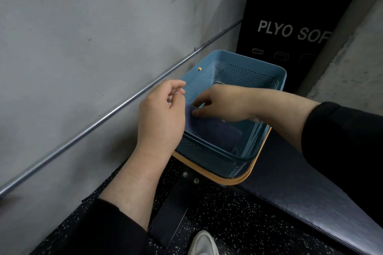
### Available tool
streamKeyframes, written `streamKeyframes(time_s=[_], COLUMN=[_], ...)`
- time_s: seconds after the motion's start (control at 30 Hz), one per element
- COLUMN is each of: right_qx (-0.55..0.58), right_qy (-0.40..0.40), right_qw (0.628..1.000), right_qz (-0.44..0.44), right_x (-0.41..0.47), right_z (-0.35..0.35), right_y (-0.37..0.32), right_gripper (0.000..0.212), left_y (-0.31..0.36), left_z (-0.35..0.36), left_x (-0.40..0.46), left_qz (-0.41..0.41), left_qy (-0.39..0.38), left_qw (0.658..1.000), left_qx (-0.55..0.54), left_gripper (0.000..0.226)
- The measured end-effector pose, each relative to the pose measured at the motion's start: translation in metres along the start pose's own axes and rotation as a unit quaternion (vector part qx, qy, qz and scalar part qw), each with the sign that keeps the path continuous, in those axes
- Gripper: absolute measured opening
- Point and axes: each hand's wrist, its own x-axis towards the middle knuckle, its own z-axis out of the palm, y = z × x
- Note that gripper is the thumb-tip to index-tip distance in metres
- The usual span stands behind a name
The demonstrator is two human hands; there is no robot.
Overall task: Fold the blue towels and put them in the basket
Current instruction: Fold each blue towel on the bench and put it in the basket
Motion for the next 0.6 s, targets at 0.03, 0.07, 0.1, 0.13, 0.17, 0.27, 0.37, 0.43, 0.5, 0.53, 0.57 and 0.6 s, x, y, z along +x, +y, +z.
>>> streamKeyframes(time_s=[0.03,0.07,0.1,0.13,0.17,0.27,0.37,0.43,0.5,0.53,0.57,0.6], right_qx=[0.044,0.049,0.003,-0.058,-0.113,-0.131,-0.131,-0.118,-0.068,-0.055,-0.051,-0.059], right_qy=[-0.001,-0.02,-0.041,-0.059,-0.055,-0.007,-0.039,-0.052,-0.023,-0.012,-0.01,-0.016], right_qw=[0.999,0.999,0.999,0.997,0.992,0.991,0.99,0.991,0.997,0.998,0.998,0.997], right_qz=[0.0,0.002,-0.001,-0.003,-0.005,0.025,0.037,0.027,0.028,0.032,0.037,0.043], right_x=[-0.001,-0.001,-0.001,0.0,0.001,0.008,0.011,0.01,0.009,0.009,0.008,0.008], right_z=[0.0,0.0,0.001,0.004,0.006,0.012,0.015,0.015,0.012,0.011,0.011,0.013], right_y=[0.0,-0.001,-0.002,-0.002,-0.002,-0.002,-0.001,0.0,0.002,0.004,0.004,0.005], right_gripper=[0.022,0.019,0.018,0.019,0.019,0.025,0.033,0.032,0.027,0.03,0.033,0.034], left_y=[0.0,0.001,0.001,0.001,0.002,0.002,0.002,0.001,0.001,0.002,0.002,0.003], left_z=[0.0,0.0,0.0,0.0,0.0,-0.001,-0.002,-0.001,-0.001,-0.001,0.0,0.0], left_x=[0.0,0.0,-0.001,-0.001,-0.002,-0.001,-0.001,-0.001,-0.001,-0.001,-0.001,-0.001], left_qz=[0.001,0.003,0.004,0.003,0.0,-0.002,-0.003,-0.005,-0.005,-0.004,-0.004,-0.004], left_qy=[0.0,0.001,0.0,-0.001,-0.002,-0.002,0.0,0.003,0.002,0.002,0.001,-0.001], left_qw=[1.0,1.0,1.0,1.0,1.0,1.0,1.0,1.0,1.0,1.0,1.0,1.0], left_qx=[0.0,0.0,0.0,-0.002,-0.003,-0.004,-0.008,-0.008,-0.006,-0.006,-0.006,-0.006], left_gripper=[0.032,0.032,0.031,0.031,0.03,0.029,0.029,0.029,0.03,0.03,0.03,0.03])
